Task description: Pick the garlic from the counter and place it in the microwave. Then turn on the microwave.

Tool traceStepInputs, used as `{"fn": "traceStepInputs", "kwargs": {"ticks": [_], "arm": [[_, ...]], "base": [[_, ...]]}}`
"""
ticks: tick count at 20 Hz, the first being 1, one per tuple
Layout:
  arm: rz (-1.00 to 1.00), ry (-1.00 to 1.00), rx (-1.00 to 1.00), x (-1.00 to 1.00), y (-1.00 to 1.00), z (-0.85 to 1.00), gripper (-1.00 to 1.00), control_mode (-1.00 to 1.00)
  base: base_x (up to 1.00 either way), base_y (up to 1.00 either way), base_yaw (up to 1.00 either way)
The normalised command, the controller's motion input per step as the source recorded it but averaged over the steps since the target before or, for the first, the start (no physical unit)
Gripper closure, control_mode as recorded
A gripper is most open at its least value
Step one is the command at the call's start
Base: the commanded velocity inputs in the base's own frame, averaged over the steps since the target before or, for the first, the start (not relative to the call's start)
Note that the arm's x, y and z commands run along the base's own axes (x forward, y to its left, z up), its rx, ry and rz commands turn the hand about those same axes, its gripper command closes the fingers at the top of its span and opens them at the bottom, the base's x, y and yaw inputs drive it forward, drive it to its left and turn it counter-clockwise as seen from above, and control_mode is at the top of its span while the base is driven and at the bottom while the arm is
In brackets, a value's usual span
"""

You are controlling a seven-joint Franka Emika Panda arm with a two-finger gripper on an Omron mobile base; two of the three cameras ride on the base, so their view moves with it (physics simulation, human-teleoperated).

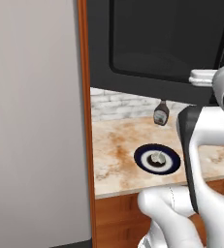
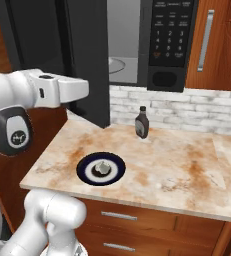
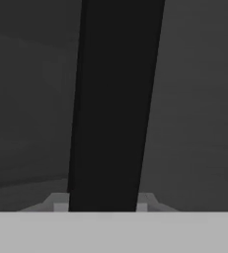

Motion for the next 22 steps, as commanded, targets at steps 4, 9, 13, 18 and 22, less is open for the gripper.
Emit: {"fn": "traceStepInputs", "kwargs": {"ticks": [4, 9, 13, 18, 22], "arm": [[-0.24, -0.02, -0.01, -0.36, 0.14, 0.33, 1.0, -1.0], [-0.23, 0.0, 0.0, -0.35, 0.17, 0.37, 1.0, -1.0], [-0.2, -0.01, 0.0, -0.38, 0.2, 0.35, 1.0, -1.0], [-0.16, -0.04, 0.0, -0.38, 0.26, 0.33, 1.0, -1.0], [-0.12, -0.07, 0.0, -0.38, 0.28, 0.31, 1.0, -1.0]], "base": [[0.0, 0.0, 0.0], [0.0, 0.0, 0.0], [0.0, 0.0, 0.0], [0.0, 0.0, 0.0], [0.0, 0.0, 0.0]]}}
